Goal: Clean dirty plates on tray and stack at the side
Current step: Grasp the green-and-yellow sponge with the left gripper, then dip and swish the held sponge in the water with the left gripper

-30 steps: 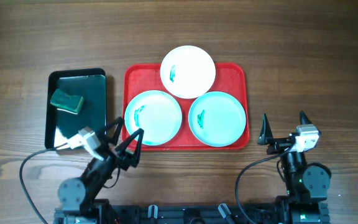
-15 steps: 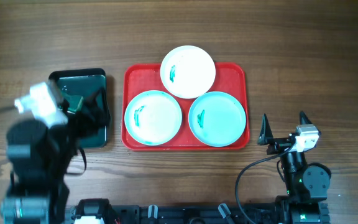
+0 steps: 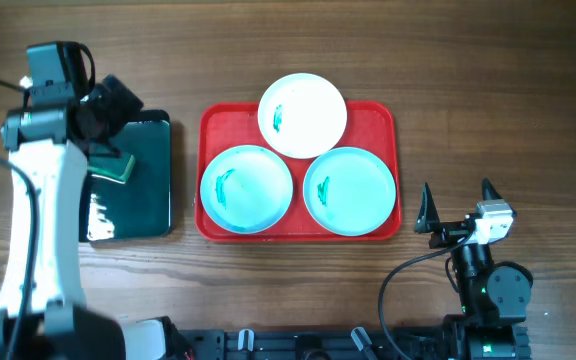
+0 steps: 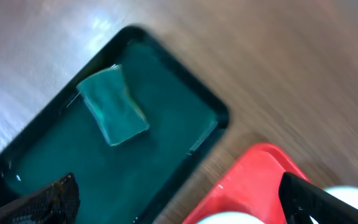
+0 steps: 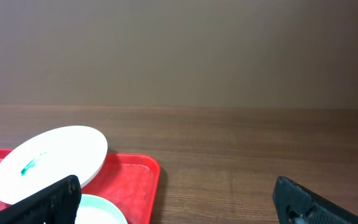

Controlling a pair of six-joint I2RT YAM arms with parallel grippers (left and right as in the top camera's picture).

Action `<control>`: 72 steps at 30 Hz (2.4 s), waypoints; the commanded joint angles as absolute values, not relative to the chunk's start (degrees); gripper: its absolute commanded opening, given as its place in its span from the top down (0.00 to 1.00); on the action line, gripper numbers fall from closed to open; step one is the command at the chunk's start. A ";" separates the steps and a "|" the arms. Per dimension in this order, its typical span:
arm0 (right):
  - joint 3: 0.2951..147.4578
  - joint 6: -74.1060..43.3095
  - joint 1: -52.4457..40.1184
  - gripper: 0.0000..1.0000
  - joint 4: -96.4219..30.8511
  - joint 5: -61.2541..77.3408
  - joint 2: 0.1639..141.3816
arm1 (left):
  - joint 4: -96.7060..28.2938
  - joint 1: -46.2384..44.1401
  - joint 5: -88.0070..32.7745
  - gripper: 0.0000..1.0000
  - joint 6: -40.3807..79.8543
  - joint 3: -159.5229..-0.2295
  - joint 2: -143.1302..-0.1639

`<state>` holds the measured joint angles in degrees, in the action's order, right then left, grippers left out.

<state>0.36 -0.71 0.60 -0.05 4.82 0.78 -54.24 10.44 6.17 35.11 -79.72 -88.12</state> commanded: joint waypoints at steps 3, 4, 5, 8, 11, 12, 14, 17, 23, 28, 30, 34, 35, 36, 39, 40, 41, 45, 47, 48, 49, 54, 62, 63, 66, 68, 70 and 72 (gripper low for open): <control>0.32 0.01 0.84 0.01 0.08 4.08 0.43 | -54.74 15.75 4.64 0.00 48.49 -80.31 -97.41; 0.30 -0.01 0.84 0.00 0.08 4.08 0.43 | -54.28 16.47 4.58 0.00 48.84 -80.20 -98.70; 0.32 -0.01 0.84 0.00 0.08 4.08 0.43 | -53.32 17.08 4.54 0.00 49.58 -80.20 -99.98; 0.32 -0.01 0.84 0.00 0.08 4.08 0.43 | -52.51 17.69 4.32 0.00 51.31 -80.20 -103.02; 0.32 -0.01 0.84 0.00 0.08 4.08 0.43 | -52.49 17.56 3.95 0.10 51.29 -80.16 -106.21; 0.32 -0.01 0.84 0.00 0.08 4.08 0.43 | -51.72 17.52 4.01 0.11 51.27 -80.03 -107.66; 0.32 -0.01 0.84 0.00 0.08 4.08 0.43 | -51.03 17.50 4.40 0.12 51.27 -79.70 -109.21; 0.30 -0.01 0.82 0.00 0.08 4.08 0.43 | -50.59 17.50 4.56 0.16 51.24 -79.66 -112.22; 0.32 -0.01 0.84 0.00 0.08 4.08 0.43 | -50.57 17.43 4.12 0.19 49.71 -78.26 -114.89; 0.32 -0.01 0.82 0.00 0.08 4.08 0.43 | -48.66 17.37 4.12 0.32 49.71 -75.33 -114.89; 0.32 -0.01 0.84 0.00 0.08 4.08 0.43 | -48.10 17.37 4.14 0.39 49.71 -74.41 -114.89; 0.32 -0.01 0.84 0.00 0.08 4.08 0.43 | -48.01 17.37 4.12 0.57 49.71 -73.56 -114.89; 0.32 -0.01 0.84 0.00 0.08 4.08 0.43 | -48.05 17.37 4.14 0.67 49.71 -73.47 -114.89; 0.32 -0.01 0.84 0.00 0.08 4.08 0.43 | -48.03 17.37 4.14 0.86 49.71 -73.47 -114.89; 0.32 0.01 0.84 0.00 0.08 4.08 0.43 | -47.79 17.37 4.16 0.96 49.74 -73.47 -114.89; 0.32 -0.01 0.84 0.00 0.08 4.08 0.43 | -47.46 17.37 4.16 0.96 49.74 -73.47 -114.89; 0.32 -0.01 0.84 0.00 0.08 4.08 0.43 | -46.96 17.37 4.21 0.90 49.71 -73.47 -114.89; 0.32 -0.01 0.84 0.00 0.08 4.05 0.43 | -43.09 17.39 9.54 0.01 49.71 -73.47 -114.89; 0.32 -0.03 0.82 0.00 0.08 4.08 0.43 | -41.65 17.39 13.54 0.00 49.74 -73.47 -114.89; 0.32 -0.01 0.84 0.00 0.08 4.08 0.43 | -40.88 17.39 14.52 0.00 49.71 -73.47 -114.89; 0.32 -0.01 0.84 0.00 0.08 4.08 0.43 | -40.10 17.39 14.68 0.01 49.69 -73.47 -114.89; 0.32 -0.01 0.84 0.01 0.08 4.08 0.43 | -37.71 17.39 14.09 0.40 45.32 -73.43 -115.87; 0.32 -0.01 0.84 0.00 0.08 4.08 0.43 | -41.67 17.43 10.87 0.96 45.21 -73.34 -117.38; 0.32 -0.01 0.84 0.00 0.08 4.08 0.43 | -42.04 17.43 9.85 0.85 45.21 -73.34 -117.38; 0.32 -0.01 0.84 0.00 0.08 4.08 0.43 | -42.15 17.43 7.14 0.00 45.21 -73.34 -117.38; 0.32 0.01 0.84 0.00 0.08 4.08 0.43 | -40.34 17.54 10.02 0.00 45.21 -73.34 -117.38; 0.32 -0.01 0.84 0.00 0.08 4.08 0.43 | -39.11 17.61 12.78 0.00 45.21 -73.34 -117.38; 0.32 -0.01 0.84 0.00 0.08 4.08 0.43 | -38.61 17.61 13.80 0.00 45.21 -73.34 -117.38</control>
